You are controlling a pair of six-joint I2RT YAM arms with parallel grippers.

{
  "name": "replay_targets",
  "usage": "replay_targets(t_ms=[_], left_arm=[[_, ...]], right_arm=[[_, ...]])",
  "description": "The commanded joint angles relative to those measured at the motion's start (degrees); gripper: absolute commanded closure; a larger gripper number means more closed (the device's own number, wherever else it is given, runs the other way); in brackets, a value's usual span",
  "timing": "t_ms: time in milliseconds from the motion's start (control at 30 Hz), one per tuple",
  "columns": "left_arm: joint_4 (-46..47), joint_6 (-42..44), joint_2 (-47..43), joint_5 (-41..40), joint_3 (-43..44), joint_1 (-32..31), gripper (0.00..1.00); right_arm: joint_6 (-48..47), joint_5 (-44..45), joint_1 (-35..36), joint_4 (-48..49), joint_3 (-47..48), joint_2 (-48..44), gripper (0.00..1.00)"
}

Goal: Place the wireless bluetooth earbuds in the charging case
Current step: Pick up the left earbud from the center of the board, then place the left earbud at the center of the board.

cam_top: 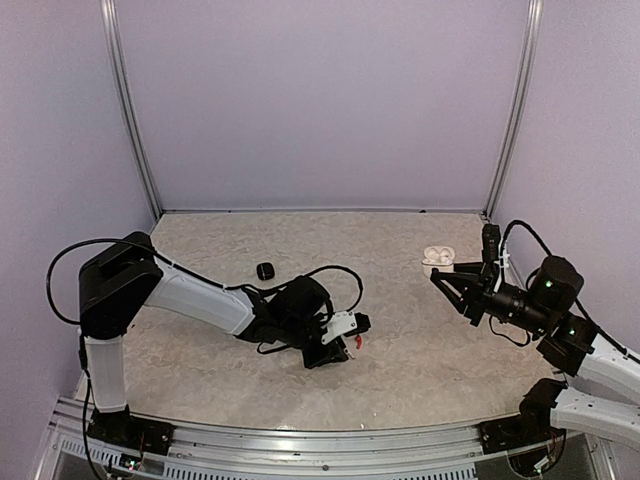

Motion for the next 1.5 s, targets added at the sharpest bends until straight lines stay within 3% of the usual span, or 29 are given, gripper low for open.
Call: replay_targets(t_ms=[0,700,1133,1467], left_arm=[[1.7,-1.3,-1.1,-2.0,-1.3,-0.4,0.72],[4.6,0.7,-7.5,-9.7,-3.6,-2.3,0.86],[6.9,8.3,-21.8,-25.0,-6.4,-8.2,0.86],[7.8,15.8,-31.1,-35.0,-4.5,-15.0,0.86]], right_arm=[[-0.5,0.0,-0.8,0.0,-0.5,-0.5,1.0],[-0.8,-2.3,-0.7,2.4,-1.5,1.1,1.0],[-4.3,-18.6,-0.7,10.2,-3.1,4.8,1.0],[-4.8,-25.3,0.3,16.9,-4.3,8.0,1.0]])
